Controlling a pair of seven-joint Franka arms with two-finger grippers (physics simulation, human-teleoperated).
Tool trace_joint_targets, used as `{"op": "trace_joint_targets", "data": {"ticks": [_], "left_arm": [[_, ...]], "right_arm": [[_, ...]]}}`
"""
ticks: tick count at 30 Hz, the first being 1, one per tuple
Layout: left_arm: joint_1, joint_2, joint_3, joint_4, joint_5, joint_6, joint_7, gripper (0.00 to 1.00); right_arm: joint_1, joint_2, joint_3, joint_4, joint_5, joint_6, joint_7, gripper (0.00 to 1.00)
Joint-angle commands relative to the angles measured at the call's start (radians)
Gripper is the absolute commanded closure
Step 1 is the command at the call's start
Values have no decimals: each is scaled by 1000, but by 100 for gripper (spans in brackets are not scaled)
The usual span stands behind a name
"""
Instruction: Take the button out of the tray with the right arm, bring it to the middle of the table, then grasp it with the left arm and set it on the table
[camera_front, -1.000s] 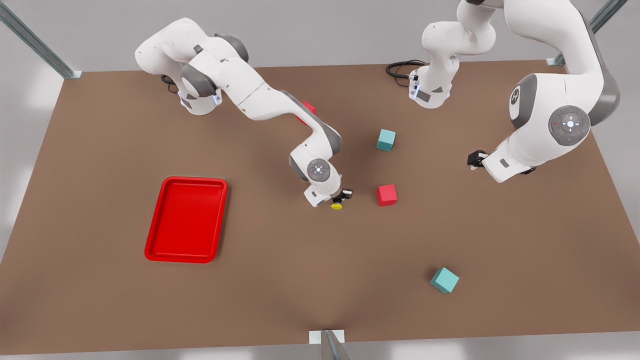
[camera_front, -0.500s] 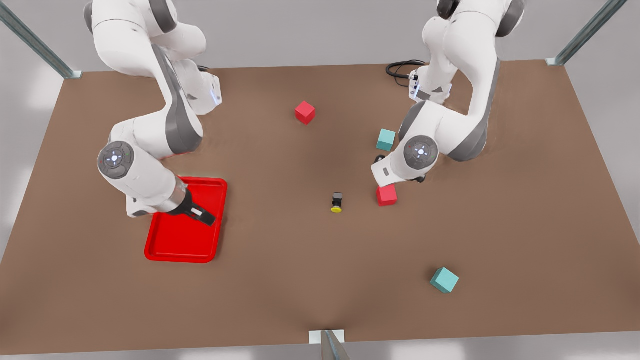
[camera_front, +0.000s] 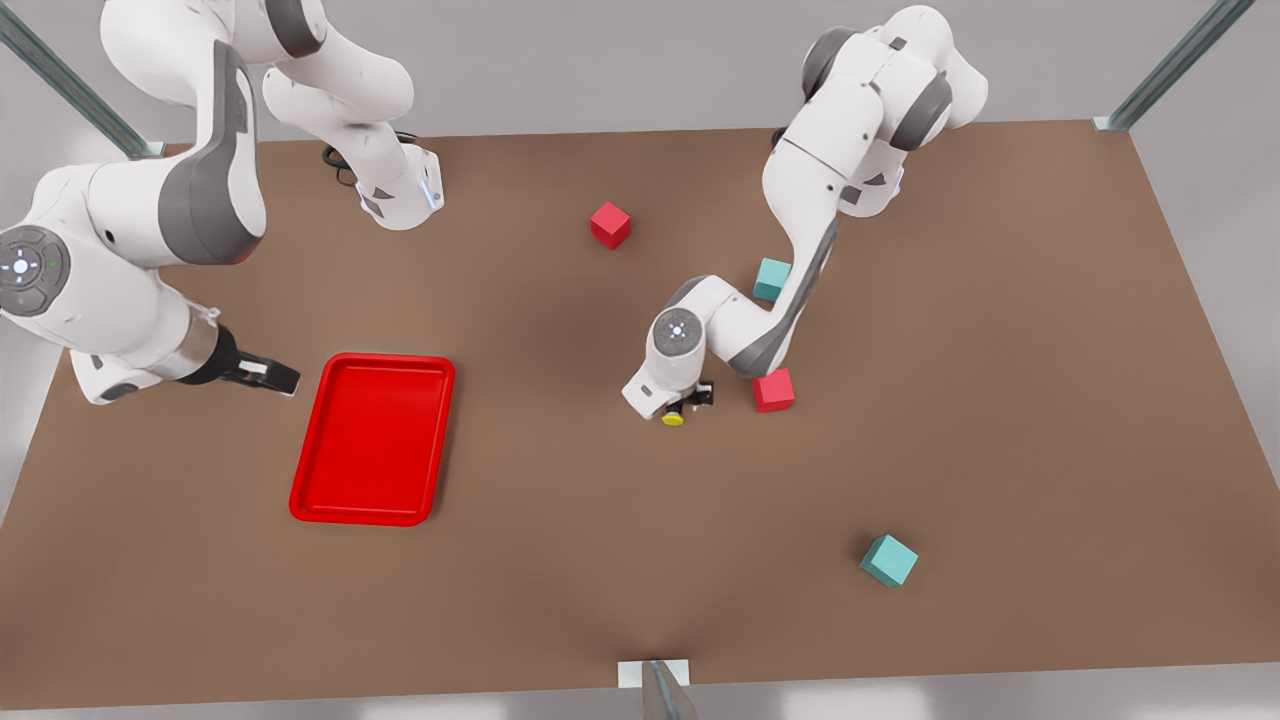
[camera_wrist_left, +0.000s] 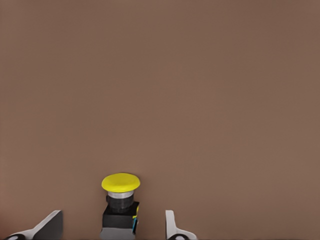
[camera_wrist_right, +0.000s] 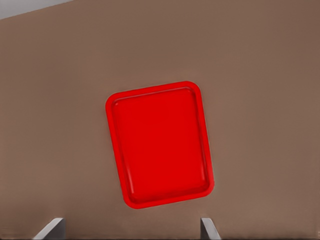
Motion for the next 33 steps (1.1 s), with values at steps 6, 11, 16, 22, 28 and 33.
{"op": "trace_joint_targets", "data": {"ticks": [6, 11, 16, 22, 28, 33], "left_arm": [[4, 37, -2, -29, 17, 70, -139, 0], [4, 65, -3, -31, 17, 88, -139, 0], [4, 65, -8, -43, 19, 96, 10, 0], [7, 93, -8, -37, 20, 96, 59, 0], [7, 87, -6, -32, 17, 93, 71, 0], [7, 85, -6, -32, 15, 88, 71, 27]], "right_arm": [[7, 7, 0, 1, 39, -118, -299, 0], [4, 7, -3, 1, 40, -118, -299, 0], [-1, 7, -3, 1, 40, -118, -302, 0], [-1, 7, -3, 2, 39, -118, -301, 0], [-1, 10, -5, 2, 37, -118, -301, 0], [1, 10, -3, 2, 39, -118, -301, 0]]}}
